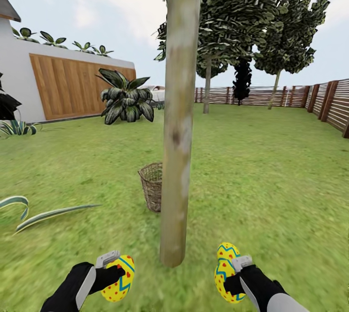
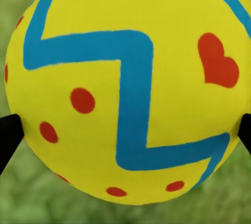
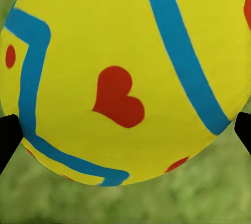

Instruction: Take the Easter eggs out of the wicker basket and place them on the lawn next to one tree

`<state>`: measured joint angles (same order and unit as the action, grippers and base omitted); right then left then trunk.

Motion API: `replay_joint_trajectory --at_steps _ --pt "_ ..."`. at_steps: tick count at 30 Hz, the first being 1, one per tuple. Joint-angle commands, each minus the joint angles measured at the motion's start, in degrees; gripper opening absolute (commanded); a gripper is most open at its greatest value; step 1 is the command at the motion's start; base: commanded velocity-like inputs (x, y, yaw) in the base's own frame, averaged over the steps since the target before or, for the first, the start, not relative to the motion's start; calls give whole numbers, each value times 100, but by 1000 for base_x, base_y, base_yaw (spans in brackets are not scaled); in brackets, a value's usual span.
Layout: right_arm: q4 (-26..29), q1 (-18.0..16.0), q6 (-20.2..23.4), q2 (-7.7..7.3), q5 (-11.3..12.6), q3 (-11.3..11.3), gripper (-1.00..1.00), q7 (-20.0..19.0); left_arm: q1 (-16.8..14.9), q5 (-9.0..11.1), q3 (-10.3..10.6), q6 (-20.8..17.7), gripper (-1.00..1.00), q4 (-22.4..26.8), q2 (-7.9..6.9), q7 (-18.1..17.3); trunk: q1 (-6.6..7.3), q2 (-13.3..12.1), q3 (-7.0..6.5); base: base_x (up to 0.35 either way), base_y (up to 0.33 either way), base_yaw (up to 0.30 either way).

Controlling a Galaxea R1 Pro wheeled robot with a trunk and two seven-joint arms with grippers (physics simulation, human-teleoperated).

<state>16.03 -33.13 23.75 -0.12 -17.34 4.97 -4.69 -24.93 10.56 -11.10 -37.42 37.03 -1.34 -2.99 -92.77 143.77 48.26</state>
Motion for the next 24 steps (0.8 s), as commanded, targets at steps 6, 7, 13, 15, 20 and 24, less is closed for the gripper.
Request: replay_joint_trajectory --at_steps 6,7,13,15,20,24 --pt "140 -1 -173 -9 -59 84 -100 -41 -3 17 -25 9 -100 12 -2 -35 -14 11 140 0 0 0" --pt "225 -1 -176 -18 -59 96 -100 -41 -3 17 -24 13 -100 26 1 -35 -16 13 162 0 0 0" --pt "496 -1 -497 2 -58 50 -100 -41 -3 25 -25 256 -100 88 14 -55 -32 21 295 0 0 0" --pt "489 -1 -502 5 -59 48 -100 -41 -3 25 -26 262 -100 192 -3 -51 -37 23 339 0 0 0" --pt "451 -1 -505 171 -75 39 -100 -33 -3 9 -29 266 -100 493 -5 -28 -50 30 450 0 0 0" --pt "451 -1 -569 216 -85 38 -100 -15 -3 8 -24 270 -100 509 -4 -26 -60 35 539 0 0 0"
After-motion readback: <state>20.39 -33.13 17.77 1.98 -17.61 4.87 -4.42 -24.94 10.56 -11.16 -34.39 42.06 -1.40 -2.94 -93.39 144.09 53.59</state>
